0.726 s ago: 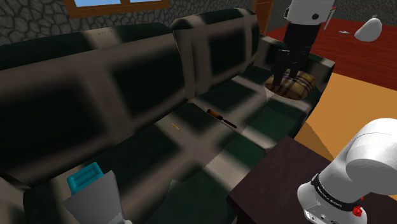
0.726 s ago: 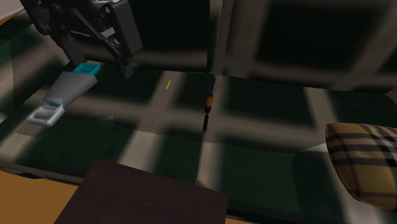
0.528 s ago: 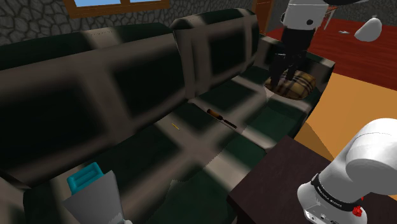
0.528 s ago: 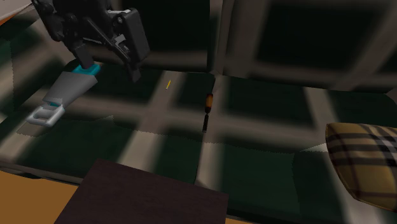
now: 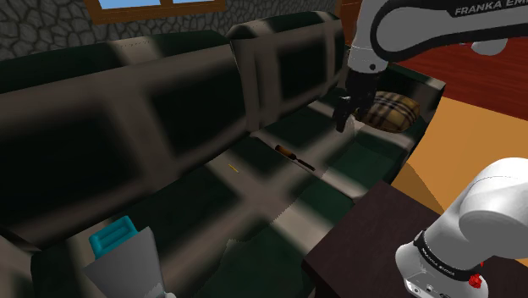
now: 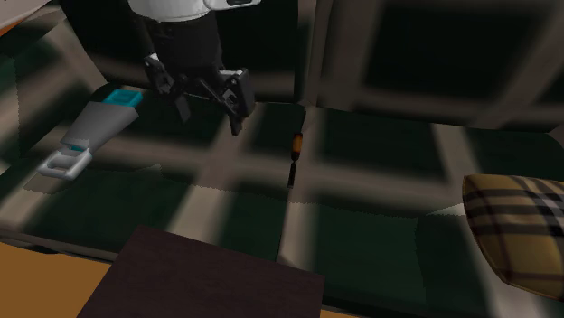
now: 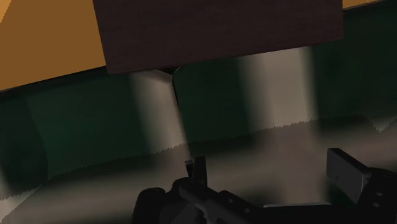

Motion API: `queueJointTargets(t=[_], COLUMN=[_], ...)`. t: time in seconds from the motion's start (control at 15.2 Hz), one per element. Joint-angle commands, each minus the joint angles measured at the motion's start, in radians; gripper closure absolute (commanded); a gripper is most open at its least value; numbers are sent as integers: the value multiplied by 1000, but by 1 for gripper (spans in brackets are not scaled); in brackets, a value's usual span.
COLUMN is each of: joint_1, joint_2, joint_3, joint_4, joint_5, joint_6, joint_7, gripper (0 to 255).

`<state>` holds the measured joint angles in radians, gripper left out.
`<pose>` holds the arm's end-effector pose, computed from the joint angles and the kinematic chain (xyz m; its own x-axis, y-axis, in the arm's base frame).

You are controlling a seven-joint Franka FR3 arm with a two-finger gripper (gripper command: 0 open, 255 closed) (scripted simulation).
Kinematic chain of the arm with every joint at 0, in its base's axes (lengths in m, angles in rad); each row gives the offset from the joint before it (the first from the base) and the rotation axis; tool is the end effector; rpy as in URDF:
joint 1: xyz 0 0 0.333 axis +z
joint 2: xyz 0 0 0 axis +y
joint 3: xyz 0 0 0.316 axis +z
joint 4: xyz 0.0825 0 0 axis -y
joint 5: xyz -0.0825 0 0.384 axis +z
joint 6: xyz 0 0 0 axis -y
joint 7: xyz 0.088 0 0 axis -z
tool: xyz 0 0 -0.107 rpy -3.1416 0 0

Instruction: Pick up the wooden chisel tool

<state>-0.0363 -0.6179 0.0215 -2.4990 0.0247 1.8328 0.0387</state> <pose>0.3578 -0.0028 0.4885 0.9967 -0.0644 -0.0488 -0.0649 -0.9978 -0.0092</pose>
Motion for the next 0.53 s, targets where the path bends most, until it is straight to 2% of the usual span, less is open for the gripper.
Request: queueJointTargets(t=[0.0,0.46], joint_1=[-3,-23], joint_2=[56,290], joint_3=[0,-10], joint_4=[-22,-27], joint_5=[-9,-50], joint_6=[87,347], joint_7=[-7,-29], gripper=[0,0])
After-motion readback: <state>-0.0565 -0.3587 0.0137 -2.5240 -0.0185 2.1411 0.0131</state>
